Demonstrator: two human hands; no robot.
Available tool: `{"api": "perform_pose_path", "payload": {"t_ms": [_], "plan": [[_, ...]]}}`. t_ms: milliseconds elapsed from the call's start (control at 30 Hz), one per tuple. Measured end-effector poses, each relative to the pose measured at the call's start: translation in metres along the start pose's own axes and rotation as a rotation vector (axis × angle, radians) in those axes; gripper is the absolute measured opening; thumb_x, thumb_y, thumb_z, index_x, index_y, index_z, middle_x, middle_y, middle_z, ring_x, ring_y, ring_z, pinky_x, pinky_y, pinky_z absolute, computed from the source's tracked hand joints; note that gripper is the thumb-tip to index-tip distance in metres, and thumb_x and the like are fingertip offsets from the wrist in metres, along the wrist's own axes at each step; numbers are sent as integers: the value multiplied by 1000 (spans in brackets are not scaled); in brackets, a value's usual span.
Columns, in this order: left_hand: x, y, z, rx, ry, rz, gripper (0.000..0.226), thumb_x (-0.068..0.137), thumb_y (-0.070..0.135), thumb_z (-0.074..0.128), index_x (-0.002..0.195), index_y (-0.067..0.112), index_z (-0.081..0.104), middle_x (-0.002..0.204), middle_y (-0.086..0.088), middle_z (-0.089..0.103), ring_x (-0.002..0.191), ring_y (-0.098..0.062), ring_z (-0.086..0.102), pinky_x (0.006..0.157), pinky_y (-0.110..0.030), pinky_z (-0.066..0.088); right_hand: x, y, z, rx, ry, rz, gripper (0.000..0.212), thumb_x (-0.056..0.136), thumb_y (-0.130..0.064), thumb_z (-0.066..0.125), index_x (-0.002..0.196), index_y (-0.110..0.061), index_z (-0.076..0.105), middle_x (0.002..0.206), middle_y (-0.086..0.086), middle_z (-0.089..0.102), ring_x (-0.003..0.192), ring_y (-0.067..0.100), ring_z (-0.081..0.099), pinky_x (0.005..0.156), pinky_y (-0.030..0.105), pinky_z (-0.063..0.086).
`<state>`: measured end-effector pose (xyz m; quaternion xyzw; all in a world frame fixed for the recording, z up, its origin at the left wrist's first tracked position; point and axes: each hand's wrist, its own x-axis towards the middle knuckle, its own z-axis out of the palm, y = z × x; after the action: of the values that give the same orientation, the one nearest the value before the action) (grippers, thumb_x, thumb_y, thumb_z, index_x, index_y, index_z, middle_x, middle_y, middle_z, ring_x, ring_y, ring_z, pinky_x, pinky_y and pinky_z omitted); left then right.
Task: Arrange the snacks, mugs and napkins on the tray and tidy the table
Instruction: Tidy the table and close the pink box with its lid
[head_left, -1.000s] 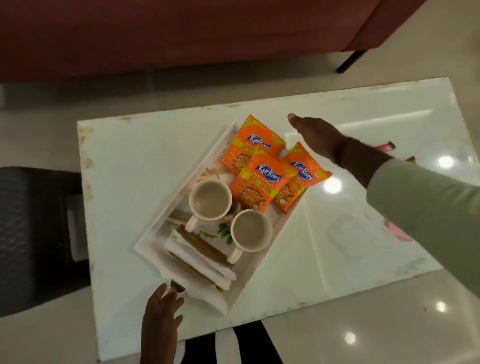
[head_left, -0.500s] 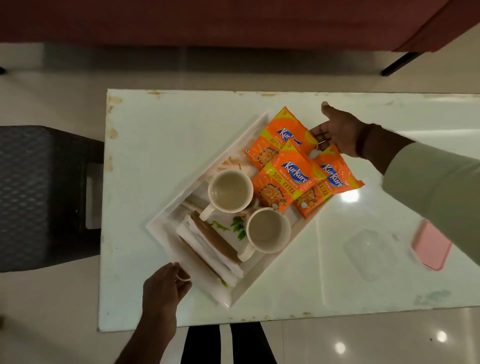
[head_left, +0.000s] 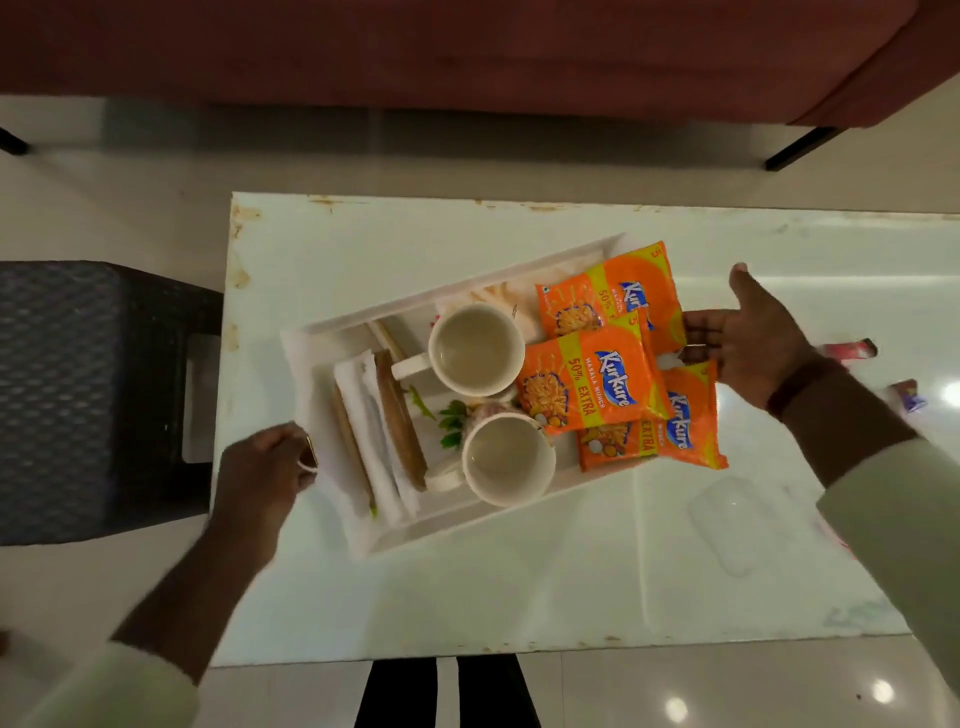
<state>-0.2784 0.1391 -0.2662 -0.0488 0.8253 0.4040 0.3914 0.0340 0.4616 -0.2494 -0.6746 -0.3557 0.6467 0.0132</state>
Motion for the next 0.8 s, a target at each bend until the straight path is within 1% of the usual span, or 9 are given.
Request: {"api": "perform_pose_path", "payload": {"t_ms": [67, 133, 200, 333, 400, 533, 600, 700, 800], "plan": [[18, 16, -2, 84, -18, 52, 20, 95, 9, 55, 79, 14, 65, 73, -9, 58, 67, -16, 56, 53, -16, 54, -10, 17, -1, 84, 23, 2, 86, 90, -77, 21, 109, -6, 65, 91, 10, 76, 71, 22, 73, 75, 40, 51], [34, 28, -5, 145, -37, 88, 14, 94, 8, 56, 86, 10, 67, 71, -9, 58, 65, -16, 56, 49, -13, 53, -16, 36, 1, 152, 28, 3, 89, 90, -76, 21, 120, -4, 62, 105, 15, 73, 90, 30, 70, 84, 44, 52], [46, 35, -5, 186, -51, 107, 15, 93, 7, 57, 86, 11, 69, 72, -8, 60, 66, -16, 58, 53, -19, 55, -21, 53, 5, 209, 49, 11, 90, 90, -76, 21, 126, -3, 59, 115, 18, 70, 103, 34, 66, 92, 46, 50], [60, 38, -2, 298, -55, 118, 32, 87, 4, 56, 58, 14, 66, 64, -9, 57, 62, -20, 56, 69, -32, 51, -24, 76, 18, 271, 104, 7, 87, 92, -74, 21, 122, -3, 61, 110, 16, 71, 95, 31, 67, 87, 43, 52], [62, 37, 0, 310, -45, 119, 34, 86, 4, 56, 54, 13, 64, 63, -10, 57, 61, -21, 55, 71, -33, 51, -23, 83, 21, 277, 118, 12, 87, 93, -73, 21, 125, -3, 61, 113, 17, 70, 98, 33, 66, 92, 46, 51], [67, 30, 3, 329, -34, 122, 24, 89, 7, 55, 69, 9, 67, 63, -7, 57, 62, -21, 57, 70, -32, 51, -19, 92, 28, 278, 150, 14, 86, 93, -72, 21, 129, -4, 59, 118, 17, 69, 105, 34, 65, 98, 49, 48], [67, 26, 3, 341, -34, 139, 18, 89, 9, 54, 81, 4, 69, 64, -7, 57, 61, -22, 57, 74, -34, 50, -17, 94, 29, 274, 163, 16, 85, 93, -72, 21, 126, -5, 61, 115, 16, 70, 103, 34, 66, 92, 47, 51], [69, 22, 0, 367, -57, 185, 23, 90, 12, 54, 73, 11, 68, 66, -7, 58, 64, -24, 58, 78, -39, 50, -18, 94, 31, 277, 181, 27, 78, 94, -71, 22, 117, -9, 63, 104, 10, 72, 93, 29, 68, 77, 40, 53], [67, 22, -3, 376, -87, 227, 20, 94, 16, 54, 97, 7, 71, 77, -7, 65, 75, -24, 62, 90, -47, 52, -18, 94, 34, 266, 219, 31, 72, 96, -69, 22, 110, -12, 65, 104, 8, 72, 93, 28, 68, 76, 40, 53]]}}
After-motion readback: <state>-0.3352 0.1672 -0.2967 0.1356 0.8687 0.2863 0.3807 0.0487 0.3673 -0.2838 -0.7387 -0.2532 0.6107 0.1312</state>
